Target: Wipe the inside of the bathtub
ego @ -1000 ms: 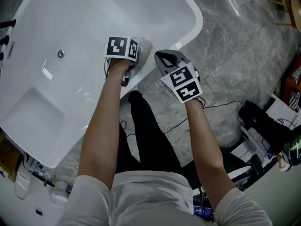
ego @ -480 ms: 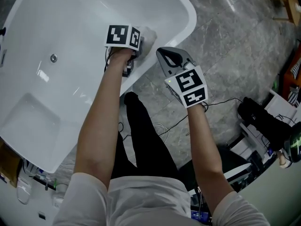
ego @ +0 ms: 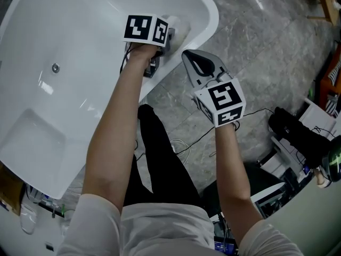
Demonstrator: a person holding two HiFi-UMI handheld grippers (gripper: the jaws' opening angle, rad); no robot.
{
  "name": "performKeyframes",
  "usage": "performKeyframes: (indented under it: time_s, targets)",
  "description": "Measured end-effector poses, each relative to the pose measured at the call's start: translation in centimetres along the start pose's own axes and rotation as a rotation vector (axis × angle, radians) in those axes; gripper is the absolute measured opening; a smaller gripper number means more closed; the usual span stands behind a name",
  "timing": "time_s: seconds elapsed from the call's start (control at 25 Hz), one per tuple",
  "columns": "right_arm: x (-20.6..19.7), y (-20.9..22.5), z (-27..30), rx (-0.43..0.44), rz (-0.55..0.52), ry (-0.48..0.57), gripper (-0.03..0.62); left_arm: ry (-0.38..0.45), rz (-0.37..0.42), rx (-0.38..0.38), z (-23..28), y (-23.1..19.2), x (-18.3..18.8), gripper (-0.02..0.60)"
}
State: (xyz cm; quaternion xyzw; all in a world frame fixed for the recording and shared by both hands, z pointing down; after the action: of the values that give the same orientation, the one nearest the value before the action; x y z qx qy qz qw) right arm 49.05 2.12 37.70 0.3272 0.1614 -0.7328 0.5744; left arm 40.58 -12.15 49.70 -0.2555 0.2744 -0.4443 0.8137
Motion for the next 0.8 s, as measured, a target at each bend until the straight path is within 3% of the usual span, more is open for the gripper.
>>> performKeyframes:
  time_s: [0.52,0.8]
  targets:
    - [-0.3,0.4,-1.5,-0.029,0.031,0.047,0.02,0.077,0.097,-0.144,-1.3,2.4,0.7,0.097]
    - [-0.8,-0.1,-2.1,-0.043,0.046,0.046,0.018,0.052,0.058,-0.216,-3.1,0.7,-1.8,0.095]
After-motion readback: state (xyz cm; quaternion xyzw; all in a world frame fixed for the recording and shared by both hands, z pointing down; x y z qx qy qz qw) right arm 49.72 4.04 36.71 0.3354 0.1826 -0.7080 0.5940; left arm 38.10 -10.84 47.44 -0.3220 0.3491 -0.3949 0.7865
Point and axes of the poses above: the fingertips, and each gripper's own axes: z forward along the fingers, y to its right, x out of its top, the point moved 10 cm from there along -z, backward along the fingers, and after that the axes turned 1 degree about -y, right-handed, at the moved point
